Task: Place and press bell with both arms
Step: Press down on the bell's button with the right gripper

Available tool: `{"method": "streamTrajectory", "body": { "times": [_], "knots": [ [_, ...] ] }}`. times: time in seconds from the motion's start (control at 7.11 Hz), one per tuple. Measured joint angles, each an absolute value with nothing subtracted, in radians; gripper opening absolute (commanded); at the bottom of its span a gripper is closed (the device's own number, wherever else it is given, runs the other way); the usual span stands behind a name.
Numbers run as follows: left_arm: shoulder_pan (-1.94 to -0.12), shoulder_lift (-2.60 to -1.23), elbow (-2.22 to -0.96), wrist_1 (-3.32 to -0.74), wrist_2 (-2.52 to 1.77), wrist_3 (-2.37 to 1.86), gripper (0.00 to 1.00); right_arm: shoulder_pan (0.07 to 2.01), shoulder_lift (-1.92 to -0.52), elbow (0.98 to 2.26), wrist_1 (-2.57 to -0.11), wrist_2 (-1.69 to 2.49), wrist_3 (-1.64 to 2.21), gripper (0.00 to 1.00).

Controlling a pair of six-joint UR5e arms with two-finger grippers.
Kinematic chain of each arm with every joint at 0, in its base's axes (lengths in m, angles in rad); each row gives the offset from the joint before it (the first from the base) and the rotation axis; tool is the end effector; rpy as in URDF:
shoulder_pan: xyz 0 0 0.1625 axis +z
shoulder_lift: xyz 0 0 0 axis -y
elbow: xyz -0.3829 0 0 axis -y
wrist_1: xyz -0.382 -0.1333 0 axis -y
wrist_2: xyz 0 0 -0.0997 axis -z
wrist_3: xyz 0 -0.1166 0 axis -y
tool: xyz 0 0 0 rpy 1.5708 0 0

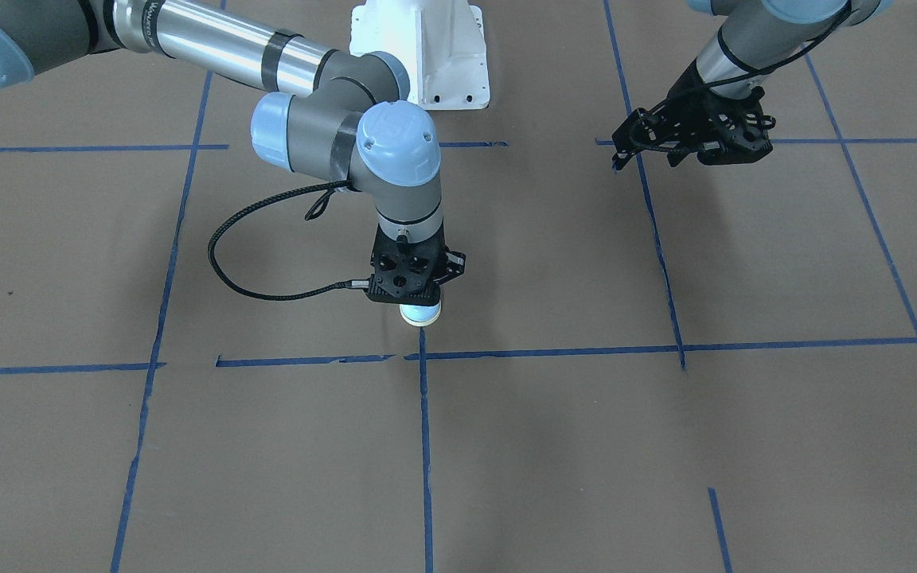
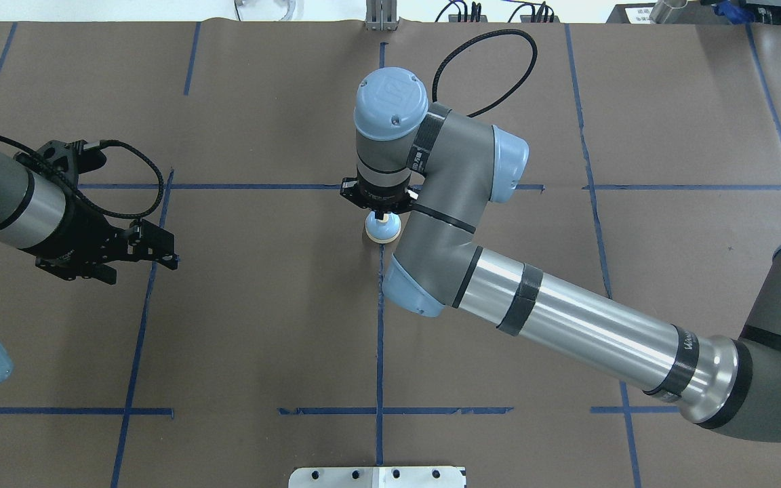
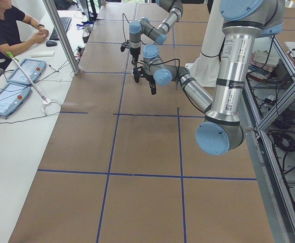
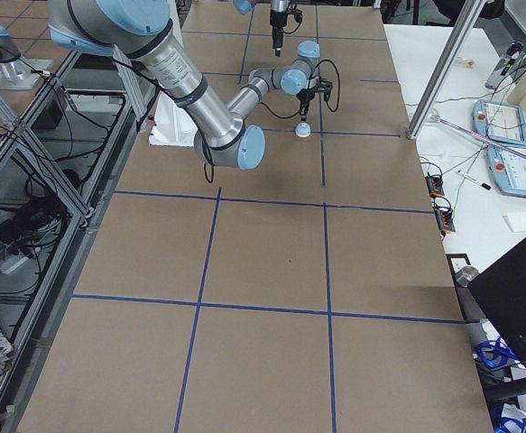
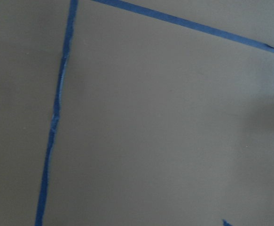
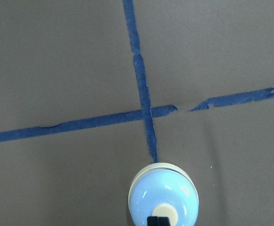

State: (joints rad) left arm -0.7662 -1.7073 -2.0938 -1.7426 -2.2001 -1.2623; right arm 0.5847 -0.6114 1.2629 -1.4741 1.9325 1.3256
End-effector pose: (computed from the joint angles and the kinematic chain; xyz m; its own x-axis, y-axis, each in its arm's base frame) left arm 0.3088 -0.3869 0.2976 0.5377 -0.1768 -0.8244 0.0881 0.9842 -0.1536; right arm -0.5867 -0.4987 0.1628 0.6695 0.1709 0.7229 -0.1577 0.9837 -0.0865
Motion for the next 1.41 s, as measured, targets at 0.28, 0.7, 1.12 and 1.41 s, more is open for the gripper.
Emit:
{"method": "streamTrajectory", "body": {
  "times": [0.28,0.7,1.12,1.41],
  "knots": [
    [-0.766,-1.707,-2.094,-1.743,-2.198,-1.262,1.00,0.582,-0.579,1.210,-1.469,1.926,1.328,0.01],
    [-0.764,-1.707,-2.094,-1.743,-2.198,-1.263,1.00,0.581,-0.576,1.204,-1.470,1.927,1.330,0.01],
    [-0.763,-1.708,-2.094,-1.743,-2.198,-1.265,1.00,0.581,-0.584,1.207,-1.474,1.934,1.330,0.00],
    [-0.762,-1.710,-2.094,-1.743,-2.198,-1.267,1.00,0.581,-0.595,1.220,-1.476,1.936,1.330,0.00]
  ]
}}
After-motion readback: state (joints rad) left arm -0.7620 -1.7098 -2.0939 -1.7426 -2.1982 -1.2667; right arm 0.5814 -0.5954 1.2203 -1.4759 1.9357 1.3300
